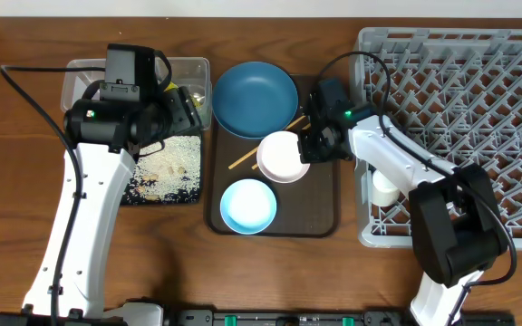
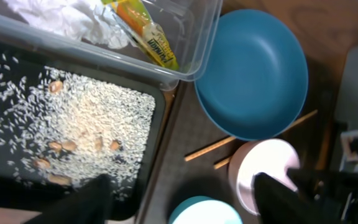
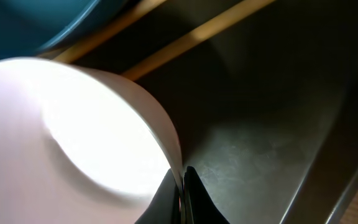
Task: Sort waste into correct bins and load items into the dishwasher rack
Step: 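Grasp the pink bowl rim with the right gripper, then carry the pink bowl with the right gripper into the rack's back row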
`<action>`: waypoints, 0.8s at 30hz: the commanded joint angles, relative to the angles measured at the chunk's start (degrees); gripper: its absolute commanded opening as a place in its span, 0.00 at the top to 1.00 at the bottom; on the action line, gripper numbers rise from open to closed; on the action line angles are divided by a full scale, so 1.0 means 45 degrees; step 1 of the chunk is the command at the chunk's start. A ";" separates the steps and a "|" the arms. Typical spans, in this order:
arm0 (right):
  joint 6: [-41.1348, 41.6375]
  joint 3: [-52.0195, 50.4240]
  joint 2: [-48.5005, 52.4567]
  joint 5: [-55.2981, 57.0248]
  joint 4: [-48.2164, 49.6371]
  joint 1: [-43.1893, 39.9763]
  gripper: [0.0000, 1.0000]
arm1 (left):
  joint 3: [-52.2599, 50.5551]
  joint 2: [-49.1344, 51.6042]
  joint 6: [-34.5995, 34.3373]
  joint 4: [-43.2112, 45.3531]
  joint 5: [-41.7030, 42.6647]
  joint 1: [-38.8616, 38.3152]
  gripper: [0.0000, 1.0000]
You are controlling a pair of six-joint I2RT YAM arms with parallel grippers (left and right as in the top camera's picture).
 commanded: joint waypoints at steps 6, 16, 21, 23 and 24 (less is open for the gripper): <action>-0.0121 0.0549 -0.1817 0.0121 -0.0704 -0.0384 0.99 | -0.0097 0.0044 0.0102 -0.0039 -0.0107 0.0053 0.17; -0.0073 0.1690 -0.5887 0.7854 -0.1428 -0.1088 0.99 | -0.0092 0.0044 0.0102 -0.0039 -0.0107 0.0053 0.14; -0.0121 0.1681 -0.5819 1.5130 -0.0544 -0.1302 0.99 | -0.0097 0.0044 0.0102 -0.0039 -0.0107 0.0053 0.13; -0.0563 0.1681 -0.5464 1.6538 0.0248 -0.1447 0.99 | -0.0097 0.0044 0.0102 -0.0039 -0.0107 0.0053 0.13; -0.0928 0.1681 -0.5289 1.6815 0.0680 -0.1520 0.99 | -0.0097 0.0044 0.0102 -0.0039 -0.0107 0.0053 0.13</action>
